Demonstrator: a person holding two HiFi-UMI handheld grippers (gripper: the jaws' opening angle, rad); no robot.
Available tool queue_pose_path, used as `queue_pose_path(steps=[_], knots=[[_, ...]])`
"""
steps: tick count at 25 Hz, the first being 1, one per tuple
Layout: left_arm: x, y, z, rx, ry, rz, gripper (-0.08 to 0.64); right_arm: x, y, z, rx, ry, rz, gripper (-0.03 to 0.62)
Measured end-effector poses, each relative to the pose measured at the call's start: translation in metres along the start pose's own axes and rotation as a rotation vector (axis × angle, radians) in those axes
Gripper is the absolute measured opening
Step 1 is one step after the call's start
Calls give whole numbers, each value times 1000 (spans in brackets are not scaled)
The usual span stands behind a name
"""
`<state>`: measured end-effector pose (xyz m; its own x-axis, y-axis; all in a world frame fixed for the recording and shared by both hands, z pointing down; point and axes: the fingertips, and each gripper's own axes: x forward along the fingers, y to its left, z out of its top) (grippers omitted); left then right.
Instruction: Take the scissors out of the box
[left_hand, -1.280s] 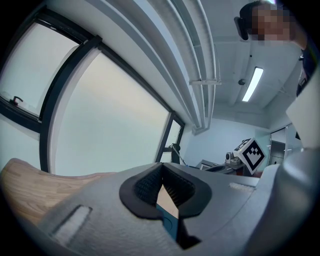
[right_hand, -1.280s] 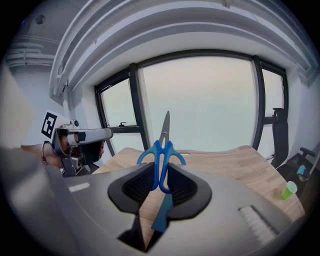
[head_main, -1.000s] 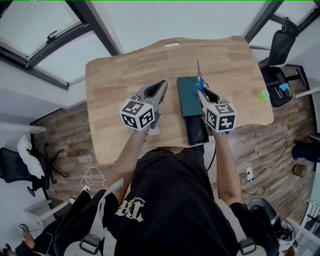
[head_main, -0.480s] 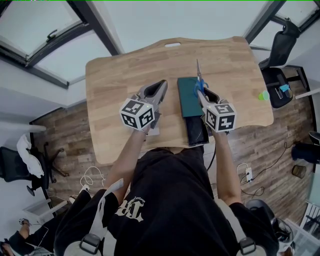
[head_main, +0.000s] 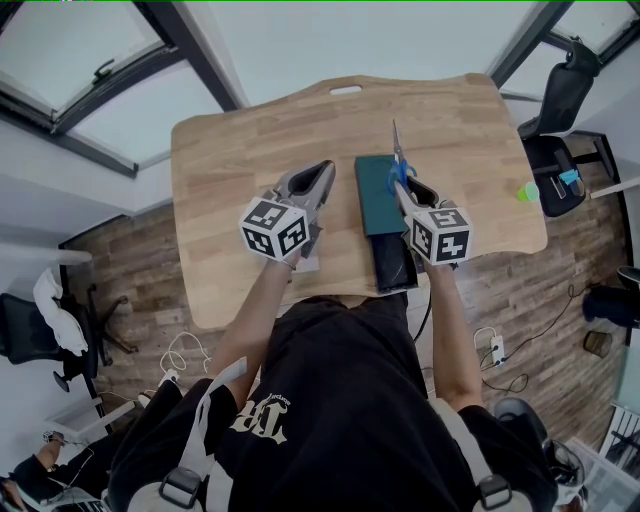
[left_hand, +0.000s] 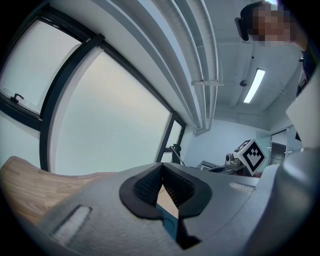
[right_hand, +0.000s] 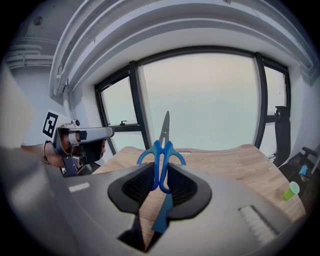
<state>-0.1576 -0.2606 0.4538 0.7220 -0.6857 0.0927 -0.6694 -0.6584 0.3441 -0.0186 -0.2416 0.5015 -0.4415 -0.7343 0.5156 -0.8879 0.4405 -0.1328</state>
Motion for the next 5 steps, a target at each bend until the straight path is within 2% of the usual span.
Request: queue_pose_path(steps=[5], knots=[[0, 2, 0, -2, 2, 1, 0, 1, 1, 1, 0, 1, 2, 84]])
